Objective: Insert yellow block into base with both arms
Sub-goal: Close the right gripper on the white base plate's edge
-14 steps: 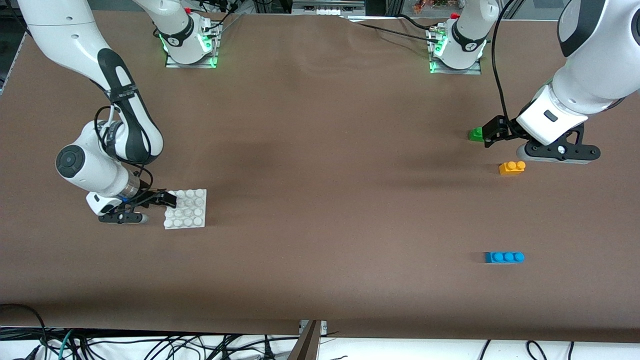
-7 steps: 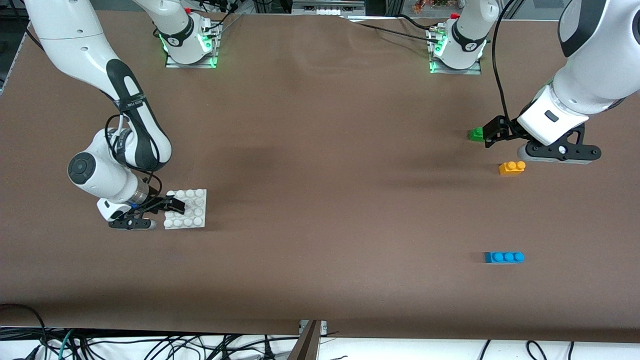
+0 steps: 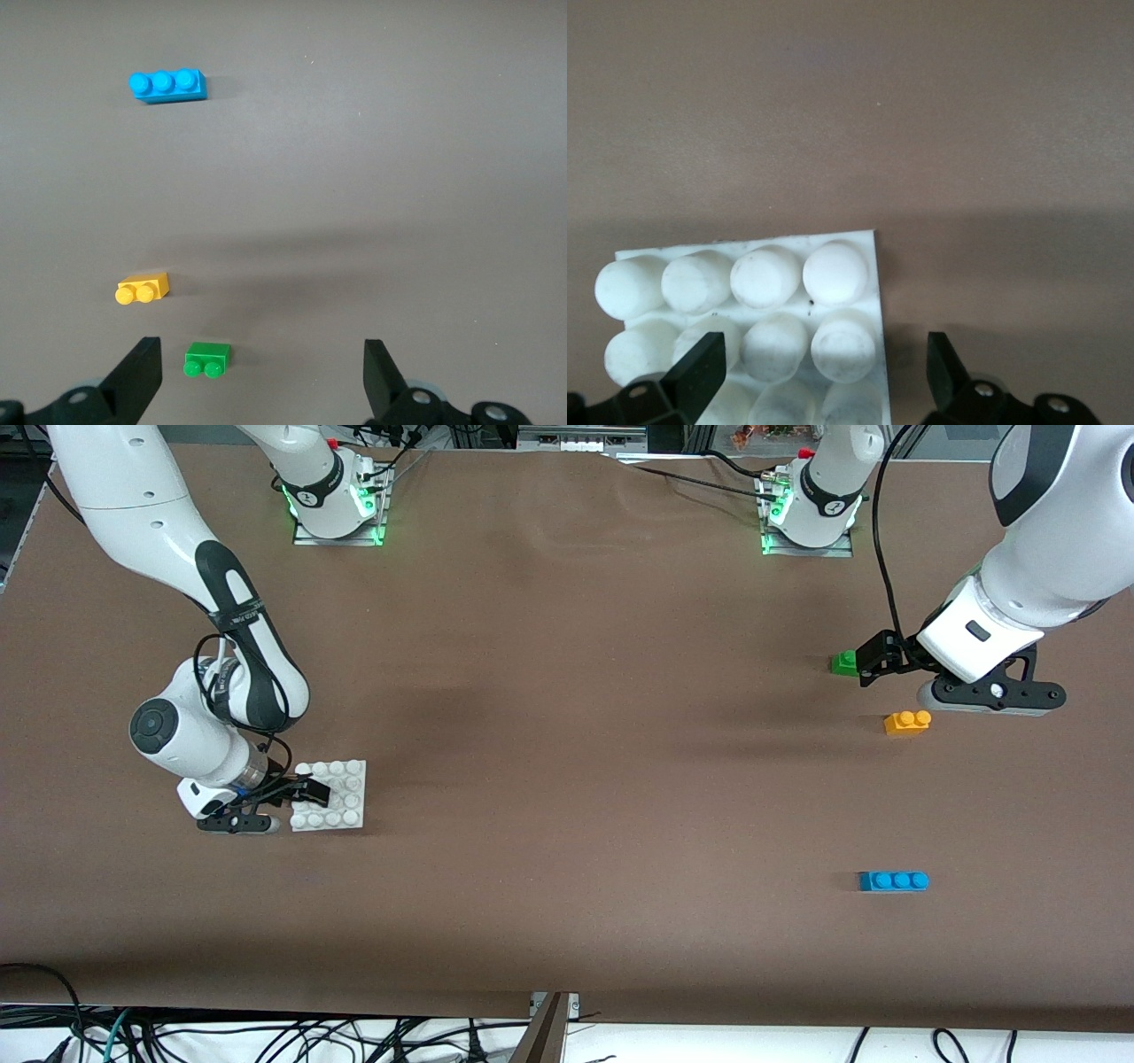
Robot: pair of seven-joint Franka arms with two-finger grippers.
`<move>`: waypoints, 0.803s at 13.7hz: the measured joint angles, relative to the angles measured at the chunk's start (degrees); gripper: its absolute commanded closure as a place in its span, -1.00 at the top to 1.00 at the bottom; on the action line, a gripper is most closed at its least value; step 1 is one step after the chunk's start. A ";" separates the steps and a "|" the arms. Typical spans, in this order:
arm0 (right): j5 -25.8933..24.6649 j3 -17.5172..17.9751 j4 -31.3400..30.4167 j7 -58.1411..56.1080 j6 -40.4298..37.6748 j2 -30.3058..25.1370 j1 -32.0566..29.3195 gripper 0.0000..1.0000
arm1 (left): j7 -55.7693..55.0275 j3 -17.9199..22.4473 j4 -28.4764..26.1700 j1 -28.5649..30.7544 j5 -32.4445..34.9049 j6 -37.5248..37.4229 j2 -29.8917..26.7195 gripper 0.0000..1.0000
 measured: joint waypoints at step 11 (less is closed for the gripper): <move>0.17 0.23 0.34 -0.12 0.05 -0.02 0.06 0.39 | 0.00 0.01 0.00 0.03 0.00 0.00 0.00 1.00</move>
